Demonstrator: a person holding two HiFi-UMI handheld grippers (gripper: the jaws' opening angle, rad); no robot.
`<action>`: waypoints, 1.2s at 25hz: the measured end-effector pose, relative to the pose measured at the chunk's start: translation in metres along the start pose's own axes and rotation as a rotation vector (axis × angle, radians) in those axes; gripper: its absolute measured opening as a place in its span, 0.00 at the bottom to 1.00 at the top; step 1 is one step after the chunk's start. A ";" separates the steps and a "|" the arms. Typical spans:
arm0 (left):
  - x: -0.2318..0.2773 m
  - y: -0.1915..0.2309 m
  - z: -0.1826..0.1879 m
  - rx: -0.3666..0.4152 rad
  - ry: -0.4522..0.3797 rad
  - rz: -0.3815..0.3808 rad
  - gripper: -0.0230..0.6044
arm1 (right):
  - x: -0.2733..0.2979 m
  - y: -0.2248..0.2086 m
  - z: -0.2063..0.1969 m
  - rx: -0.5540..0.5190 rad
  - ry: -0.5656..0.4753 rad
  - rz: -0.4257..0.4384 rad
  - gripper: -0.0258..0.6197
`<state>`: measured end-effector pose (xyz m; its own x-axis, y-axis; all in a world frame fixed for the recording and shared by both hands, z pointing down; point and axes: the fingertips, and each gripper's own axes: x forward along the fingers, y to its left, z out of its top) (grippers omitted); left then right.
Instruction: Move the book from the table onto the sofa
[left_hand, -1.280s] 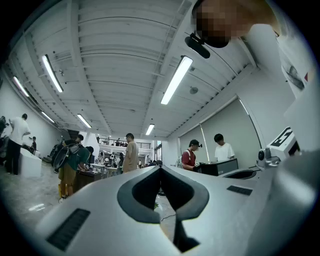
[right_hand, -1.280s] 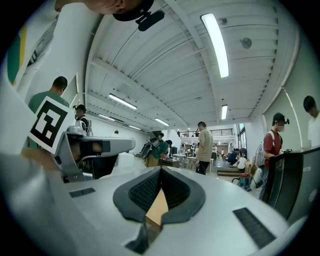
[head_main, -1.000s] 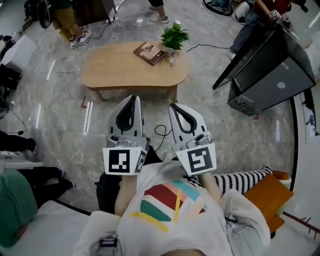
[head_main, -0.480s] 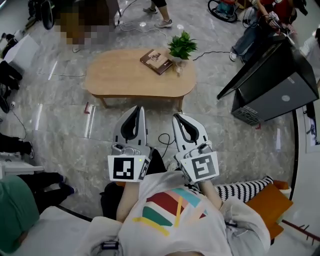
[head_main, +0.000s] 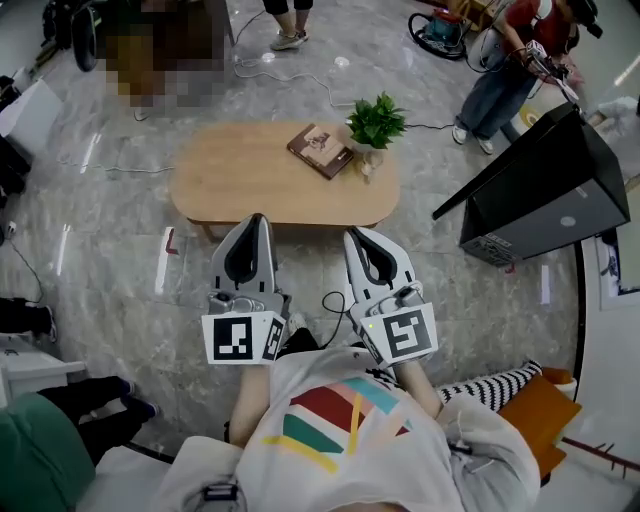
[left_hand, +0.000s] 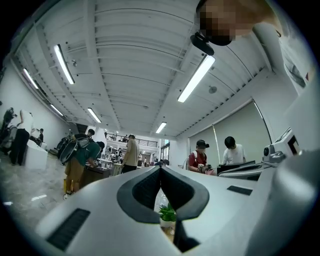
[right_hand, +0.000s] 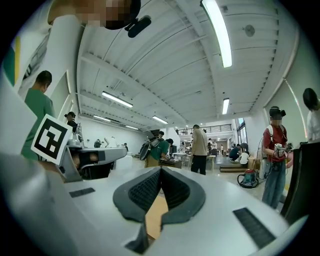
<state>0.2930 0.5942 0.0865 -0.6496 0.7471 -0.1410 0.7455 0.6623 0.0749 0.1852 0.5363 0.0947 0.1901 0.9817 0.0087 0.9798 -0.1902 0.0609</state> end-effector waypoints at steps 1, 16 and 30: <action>0.000 0.014 0.001 -0.003 0.003 0.001 0.05 | 0.008 0.003 0.003 0.007 -0.002 -0.014 0.06; 0.013 0.122 -0.040 -0.091 0.081 0.083 0.05 | 0.075 0.017 -0.033 0.010 0.166 -0.051 0.06; 0.149 0.109 -0.033 0.096 0.067 0.113 0.05 | 0.201 -0.092 -0.049 0.131 0.082 0.045 0.06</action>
<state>0.2725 0.7799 0.1065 -0.5670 0.8207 -0.0703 0.8231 0.5679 -0.0089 0.1304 0.7512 0.1402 0.2333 0.9682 0.0901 0.9712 -0.2274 -0.0719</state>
